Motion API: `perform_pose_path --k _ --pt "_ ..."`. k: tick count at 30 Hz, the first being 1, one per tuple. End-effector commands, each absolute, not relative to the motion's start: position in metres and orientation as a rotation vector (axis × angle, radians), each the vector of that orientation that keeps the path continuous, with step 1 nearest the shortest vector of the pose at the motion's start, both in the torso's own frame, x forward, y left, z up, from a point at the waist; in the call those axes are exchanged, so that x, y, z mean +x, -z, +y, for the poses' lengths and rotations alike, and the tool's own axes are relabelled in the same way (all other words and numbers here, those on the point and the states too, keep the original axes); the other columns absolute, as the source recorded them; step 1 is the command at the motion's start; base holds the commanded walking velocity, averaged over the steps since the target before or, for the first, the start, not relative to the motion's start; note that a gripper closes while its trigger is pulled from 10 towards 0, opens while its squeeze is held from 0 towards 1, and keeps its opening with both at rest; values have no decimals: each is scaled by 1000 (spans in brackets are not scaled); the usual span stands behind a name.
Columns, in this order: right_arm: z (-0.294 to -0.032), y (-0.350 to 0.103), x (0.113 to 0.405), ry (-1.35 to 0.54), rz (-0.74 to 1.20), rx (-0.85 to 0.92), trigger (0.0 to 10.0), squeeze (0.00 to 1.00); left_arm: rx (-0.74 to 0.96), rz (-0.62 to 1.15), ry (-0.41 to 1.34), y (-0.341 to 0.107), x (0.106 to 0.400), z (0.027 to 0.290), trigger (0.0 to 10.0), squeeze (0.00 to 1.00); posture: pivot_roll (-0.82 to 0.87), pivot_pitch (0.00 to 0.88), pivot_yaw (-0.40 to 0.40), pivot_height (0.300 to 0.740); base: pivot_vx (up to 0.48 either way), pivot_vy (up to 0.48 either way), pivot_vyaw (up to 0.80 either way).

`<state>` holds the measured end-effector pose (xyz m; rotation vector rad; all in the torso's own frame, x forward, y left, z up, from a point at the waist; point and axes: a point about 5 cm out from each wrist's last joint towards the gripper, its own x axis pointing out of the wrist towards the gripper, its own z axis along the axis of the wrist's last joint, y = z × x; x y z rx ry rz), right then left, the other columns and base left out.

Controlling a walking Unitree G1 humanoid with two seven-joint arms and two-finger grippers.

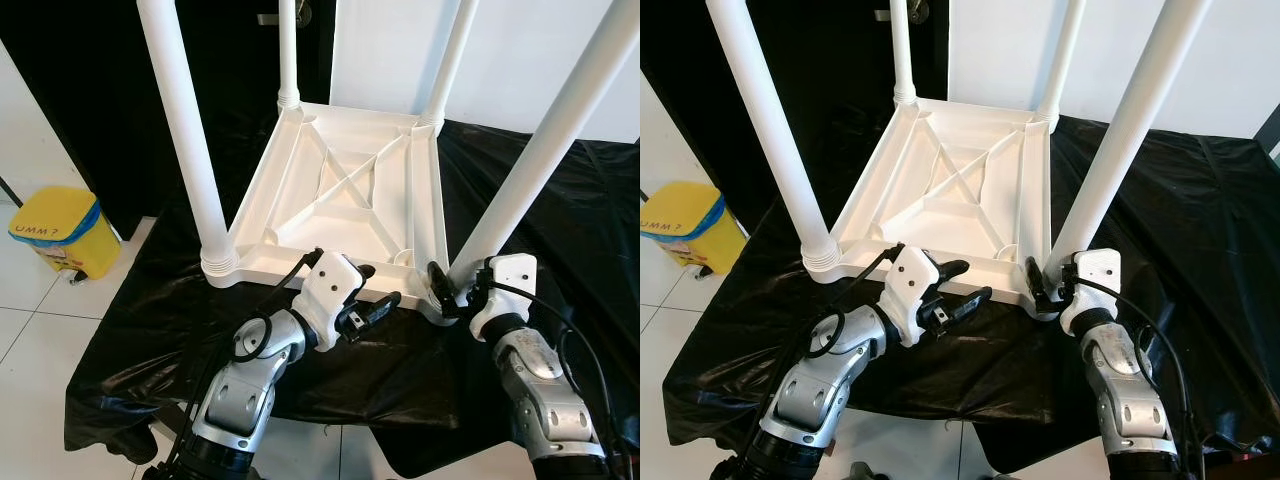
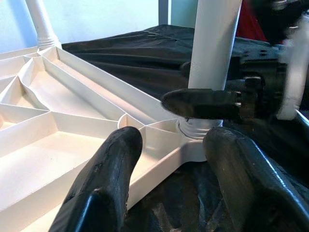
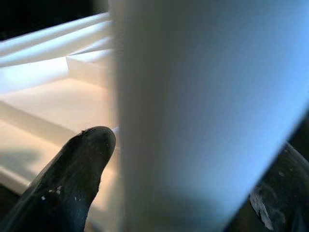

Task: Building children table

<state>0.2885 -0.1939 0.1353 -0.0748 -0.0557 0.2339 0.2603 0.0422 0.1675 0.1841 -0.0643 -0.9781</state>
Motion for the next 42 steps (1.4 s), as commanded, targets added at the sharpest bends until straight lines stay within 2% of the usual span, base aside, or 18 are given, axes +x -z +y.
perform_pose_path --k 1,5,6,9,10,22,23,42 --pt "-201 -137 291 -245 -61 -83 10000 0 179 -59 898 -168 264 42 10000 0 -14 77 -58 740 0 0 0" --pt "-203 -138 298 -269 -51 -114 10000 0 175 -60 895 -168 264 42 10000 0 -24 76 -59 740 0 0 0" --pt "-204 -138 302 -294 -42 -132 2824 0 174 -59 895 -167 264 42 10000 0 -23 75 -61 740 0 0 0" --pt "-204 -138 303 -299 -41 -133 2824 0 174 -58 896 -167 263 42 10000 0 -23 75 -61 740 0 0 0" --pt "-205 -135 302 -311 -30 -132 0 0 176 -57 894 -167 263 43 10000 0 -19 74 -61 740 0 0 0" --pt "-203 -123 298 -315 1 -114 0 0 182 -55 892 -167 263 45 10000 0 -9 76 -54 740 0 0 0" --pt "-204 -121 297 -281 3 -104 10000 0 183 -53 895 -166 263 45 10000 0 -5 76 -54 740 0 0 0" --pt "-179 -108 283 125 31 16 10000 0 188 -48 904 -164 262 42 10000 0 2 67 -66 740 0 0 0"
